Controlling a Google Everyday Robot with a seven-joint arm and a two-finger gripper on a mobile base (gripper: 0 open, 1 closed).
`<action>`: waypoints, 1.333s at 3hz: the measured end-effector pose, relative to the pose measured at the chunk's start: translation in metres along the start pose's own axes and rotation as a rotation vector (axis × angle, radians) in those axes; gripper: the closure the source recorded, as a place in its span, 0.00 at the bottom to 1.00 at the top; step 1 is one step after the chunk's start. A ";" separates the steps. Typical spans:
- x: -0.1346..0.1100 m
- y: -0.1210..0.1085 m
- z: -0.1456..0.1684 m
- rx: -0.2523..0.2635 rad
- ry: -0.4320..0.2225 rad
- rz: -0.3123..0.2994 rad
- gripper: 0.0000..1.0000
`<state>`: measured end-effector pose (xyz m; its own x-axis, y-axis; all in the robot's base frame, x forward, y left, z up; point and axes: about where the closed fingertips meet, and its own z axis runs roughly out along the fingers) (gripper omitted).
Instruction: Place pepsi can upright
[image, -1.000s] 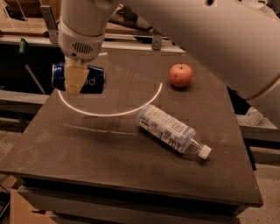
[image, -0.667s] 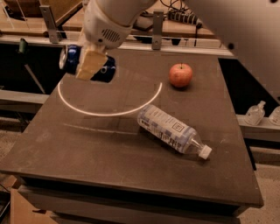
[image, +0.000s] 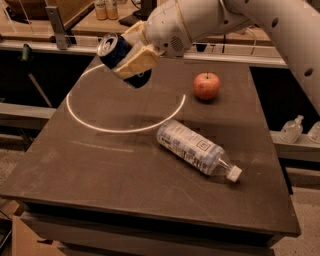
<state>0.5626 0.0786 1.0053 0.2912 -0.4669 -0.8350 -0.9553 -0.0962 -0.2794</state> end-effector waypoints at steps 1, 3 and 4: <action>0.025 -0.005 0.005 -0.015 -0.154 0.046 1.00; 0.075 -0.004 0.002 0.035 -0.319 0.152 1.00; 0.094 0.001 -0.007 0.067 -0.361 0.191 1.00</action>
Offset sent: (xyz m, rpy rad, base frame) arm 0.0351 -0.0410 -0.0716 0.3527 0.1585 -0.0278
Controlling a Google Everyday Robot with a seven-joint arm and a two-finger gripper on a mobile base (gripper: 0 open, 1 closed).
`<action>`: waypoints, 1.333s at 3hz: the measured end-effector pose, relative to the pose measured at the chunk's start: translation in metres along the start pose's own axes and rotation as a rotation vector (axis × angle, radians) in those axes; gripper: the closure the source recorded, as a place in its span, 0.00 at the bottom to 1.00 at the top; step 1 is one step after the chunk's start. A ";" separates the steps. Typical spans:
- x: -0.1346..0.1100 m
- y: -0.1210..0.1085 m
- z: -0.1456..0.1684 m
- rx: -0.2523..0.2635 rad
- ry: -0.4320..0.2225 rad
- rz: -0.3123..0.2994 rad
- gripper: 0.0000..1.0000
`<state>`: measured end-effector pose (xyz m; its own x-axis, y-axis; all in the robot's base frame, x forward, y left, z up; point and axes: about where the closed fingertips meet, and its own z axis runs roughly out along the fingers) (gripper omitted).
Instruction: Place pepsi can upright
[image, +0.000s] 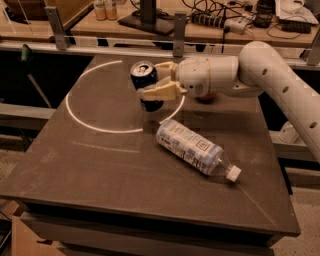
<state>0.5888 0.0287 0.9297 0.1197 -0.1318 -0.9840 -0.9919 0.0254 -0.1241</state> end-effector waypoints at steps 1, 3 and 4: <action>0.017 -0.002 -0.013 0.042 -0.007 0.051 0.74; 0.037 -0.002 -0.019 0.074 -0.054 0.124 0.28; 0.038 -0.002 -0.021 0.071 -0.061 0.131 0.05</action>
Offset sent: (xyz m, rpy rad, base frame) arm 0.0089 -0.0368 -0.0390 0.0544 0.1231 -0.1115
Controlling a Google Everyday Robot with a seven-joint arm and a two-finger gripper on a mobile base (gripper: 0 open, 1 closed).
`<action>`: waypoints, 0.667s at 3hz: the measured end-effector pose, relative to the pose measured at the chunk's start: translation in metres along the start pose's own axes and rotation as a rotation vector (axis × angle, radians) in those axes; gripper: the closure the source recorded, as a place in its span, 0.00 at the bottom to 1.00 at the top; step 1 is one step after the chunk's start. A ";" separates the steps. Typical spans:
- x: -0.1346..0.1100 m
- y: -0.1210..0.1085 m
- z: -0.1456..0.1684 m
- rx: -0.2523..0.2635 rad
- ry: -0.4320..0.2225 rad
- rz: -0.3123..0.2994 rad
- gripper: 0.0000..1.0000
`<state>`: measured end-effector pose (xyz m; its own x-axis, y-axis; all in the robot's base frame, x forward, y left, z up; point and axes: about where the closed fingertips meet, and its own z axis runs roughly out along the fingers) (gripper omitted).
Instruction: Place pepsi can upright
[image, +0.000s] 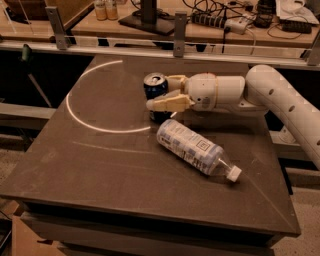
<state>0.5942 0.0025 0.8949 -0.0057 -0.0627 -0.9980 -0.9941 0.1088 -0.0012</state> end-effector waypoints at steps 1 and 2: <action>-0.002 0.002 -0.009 -0.002 0.021 -0.009 0.00; -0.014 0.003 -0.039 0.020 0.071 -0.036 0.00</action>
Offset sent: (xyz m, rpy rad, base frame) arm -0.0120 -0.0902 0.0379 -0.1599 -0.0646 -0.0608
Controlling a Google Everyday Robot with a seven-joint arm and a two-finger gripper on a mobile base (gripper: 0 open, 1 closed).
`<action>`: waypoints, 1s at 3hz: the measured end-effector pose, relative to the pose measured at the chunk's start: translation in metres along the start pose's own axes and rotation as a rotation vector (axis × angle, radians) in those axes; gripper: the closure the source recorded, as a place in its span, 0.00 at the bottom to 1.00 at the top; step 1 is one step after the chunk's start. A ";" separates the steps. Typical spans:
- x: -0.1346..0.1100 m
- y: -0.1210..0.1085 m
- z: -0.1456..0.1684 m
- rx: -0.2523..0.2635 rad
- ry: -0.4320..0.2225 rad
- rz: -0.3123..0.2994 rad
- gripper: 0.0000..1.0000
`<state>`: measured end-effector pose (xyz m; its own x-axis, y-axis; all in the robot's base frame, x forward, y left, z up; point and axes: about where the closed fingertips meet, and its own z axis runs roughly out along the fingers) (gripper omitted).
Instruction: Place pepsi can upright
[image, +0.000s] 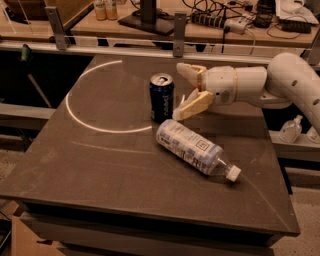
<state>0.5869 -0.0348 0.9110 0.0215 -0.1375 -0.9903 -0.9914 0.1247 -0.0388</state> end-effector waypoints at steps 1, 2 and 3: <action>-0.008 -0.001 -0.029 0.026 0.048 -0.021 0.00; -0.028 0.002 -0.111 0.242 0.243 0.001 0.00; -0.050 0.009 -0.117 0.282 0.280 0.006 0.00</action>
Offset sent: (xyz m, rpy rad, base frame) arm -0.0445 -0.2216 0.1290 -0.5041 0.0146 -0.6541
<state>0.5617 -0.1417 0.9757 -0.0591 -0.3936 -0.9174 -0.9163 0.3860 -0.1066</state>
